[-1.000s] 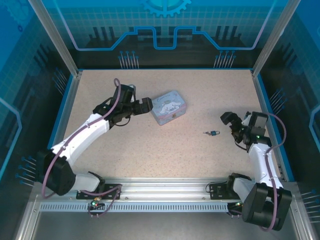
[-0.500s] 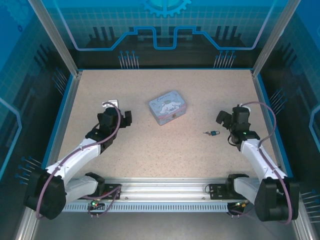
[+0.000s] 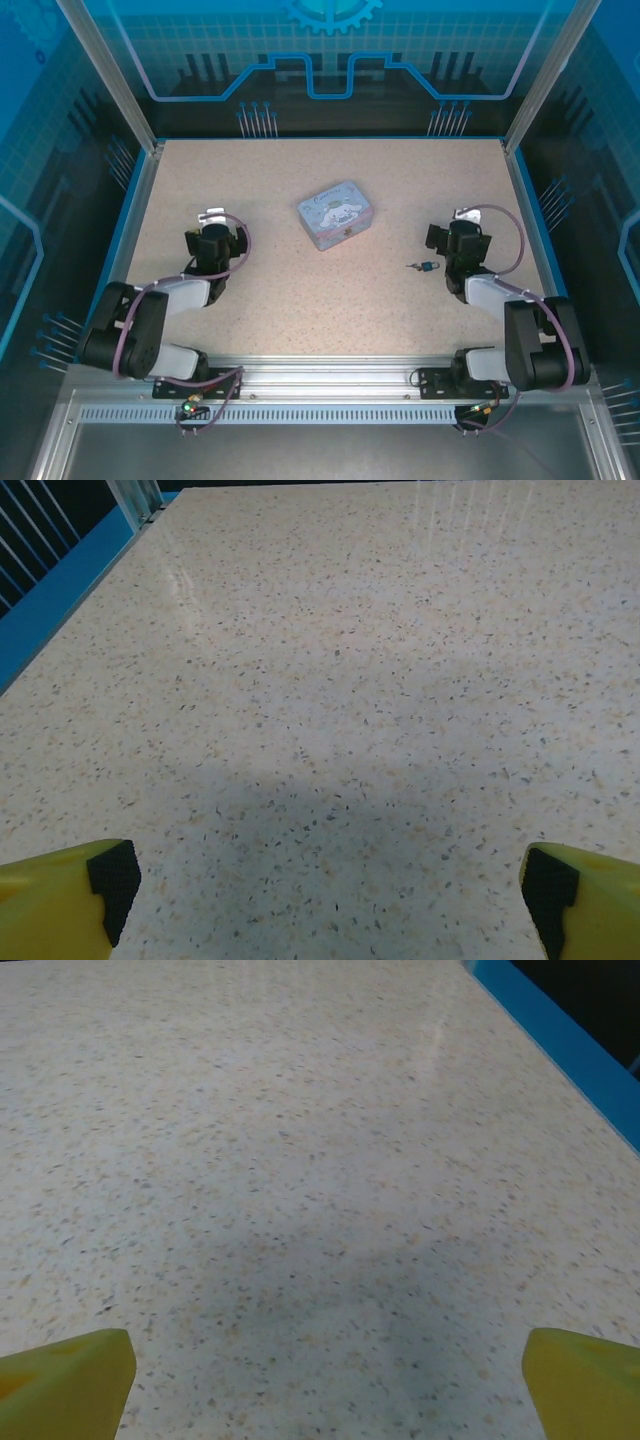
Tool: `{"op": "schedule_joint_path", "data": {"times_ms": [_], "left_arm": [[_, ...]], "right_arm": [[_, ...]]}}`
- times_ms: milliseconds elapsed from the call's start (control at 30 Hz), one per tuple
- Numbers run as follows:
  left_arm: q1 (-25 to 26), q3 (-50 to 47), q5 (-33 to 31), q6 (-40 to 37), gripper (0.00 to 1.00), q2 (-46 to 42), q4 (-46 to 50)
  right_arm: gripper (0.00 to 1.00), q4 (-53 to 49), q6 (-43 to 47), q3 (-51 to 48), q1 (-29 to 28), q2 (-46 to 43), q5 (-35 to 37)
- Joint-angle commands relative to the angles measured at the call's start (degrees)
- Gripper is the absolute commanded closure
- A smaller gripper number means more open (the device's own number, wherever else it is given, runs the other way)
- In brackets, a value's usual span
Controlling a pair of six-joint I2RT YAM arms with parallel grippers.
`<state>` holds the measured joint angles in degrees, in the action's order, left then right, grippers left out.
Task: Unlock the padlock with the key
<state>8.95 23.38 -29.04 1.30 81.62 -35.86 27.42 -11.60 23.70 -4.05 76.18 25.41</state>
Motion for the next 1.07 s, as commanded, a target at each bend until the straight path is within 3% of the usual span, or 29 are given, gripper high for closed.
{"op": "schedule_joint_path", "data": {"times_ms": [0, 133, 200, 267, 300, 333, 467, 1033], "left_arm": [[-2.5, -1.6, 5.7, -1.9, 0.01, 2.2, -13.5], [-3.8, -3.9, 11.0, -3.1, 0.01, 8.6, -23.9], [-5.5, -2.4, 15.1, -1.4, 0.01, 7.1, -18.1], [-7.3, -1.6, 18.8, -0.6, 0.01, 7.1, -16.5], [-7.7, -1.5, 19.5, -0.5, 0.01, 7.1, -16.6], [-7.9, -1.6, 19.8, -0.4, 0.01, 7.3, -16.9], [-8.2, -1.4, 20.4, -0.2, 0.01, 7.2, -16.5], [-8.3, -1.3, 20.5, -0.1, 0.01, 7.2, -16.3]], "right_arm": [[0.0, 20.4, 6.0, -5.1, -0.6, 3.4, -4.3], [0.0, 22.0, 8.9, -4.7, -0.7, 5.6, -11.6], [0.0, 28.8, 10.2, -4.1, -0.6, 11.3, -12.2], [0.0, 16.2, 9.3, 0.2, -0.1, 9.7, -13.8], [0.0, 21.0, 9.9, -0.8, -0.2, 10.7, -13.7], [0.0, 16.8, 9.3, 0.2, -0.2, 9.5, -13.8], [0.0, 18.8, 10.2, -0.3, -1.9, 10.1, -10.1], [0.0, 17.7, 10.0, -0.1, -0.1, 9.9, -15.0]]}}
